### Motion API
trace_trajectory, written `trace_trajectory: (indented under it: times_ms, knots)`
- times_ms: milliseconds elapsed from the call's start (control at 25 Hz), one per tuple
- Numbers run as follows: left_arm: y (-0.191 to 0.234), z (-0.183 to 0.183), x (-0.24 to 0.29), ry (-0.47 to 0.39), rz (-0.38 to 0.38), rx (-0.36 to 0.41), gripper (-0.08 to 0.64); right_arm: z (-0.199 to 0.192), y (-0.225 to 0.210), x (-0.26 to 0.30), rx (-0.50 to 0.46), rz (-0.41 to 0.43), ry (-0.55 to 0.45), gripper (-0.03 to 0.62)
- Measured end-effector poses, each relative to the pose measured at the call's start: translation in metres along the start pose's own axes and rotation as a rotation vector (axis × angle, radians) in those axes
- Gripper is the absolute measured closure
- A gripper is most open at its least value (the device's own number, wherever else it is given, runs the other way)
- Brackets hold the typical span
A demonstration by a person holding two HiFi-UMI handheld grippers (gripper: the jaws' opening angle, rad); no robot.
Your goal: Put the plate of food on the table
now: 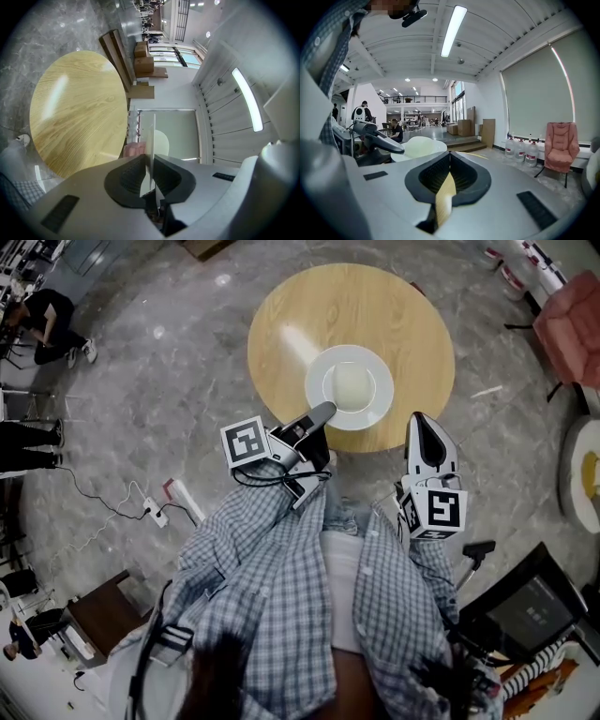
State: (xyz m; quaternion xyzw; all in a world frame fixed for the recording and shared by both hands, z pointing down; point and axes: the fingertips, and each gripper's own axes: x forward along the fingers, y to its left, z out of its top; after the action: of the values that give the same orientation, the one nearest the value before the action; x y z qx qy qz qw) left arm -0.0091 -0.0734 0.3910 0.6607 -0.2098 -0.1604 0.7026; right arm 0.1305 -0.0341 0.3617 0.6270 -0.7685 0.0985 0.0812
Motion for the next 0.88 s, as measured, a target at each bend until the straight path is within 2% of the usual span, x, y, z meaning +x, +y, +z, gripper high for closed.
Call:
trace_trajectory:
  times_ms: [200, 400, 880]
  knots:
    - [0.000, 0.024, 0.019, 0.029, -0.007, -0.005, 0.532, 0.007, -0.008, 0.026, 0.003, -0.033, 0.000, 0.584]
    - [-0.004, 0.052, 0.049, 0.048, 0.000, -0.012, 0.532, 0.017, -0.031, 0.059, 0.050, -0.060, 0.003, 0.584]
    - [0.006, 0.058, 0.064, 0.058, -0.005, -0.007, 0.532, 0.005, -0.037, 0.064, 0.070, -0.060, 0.030, 0.584]
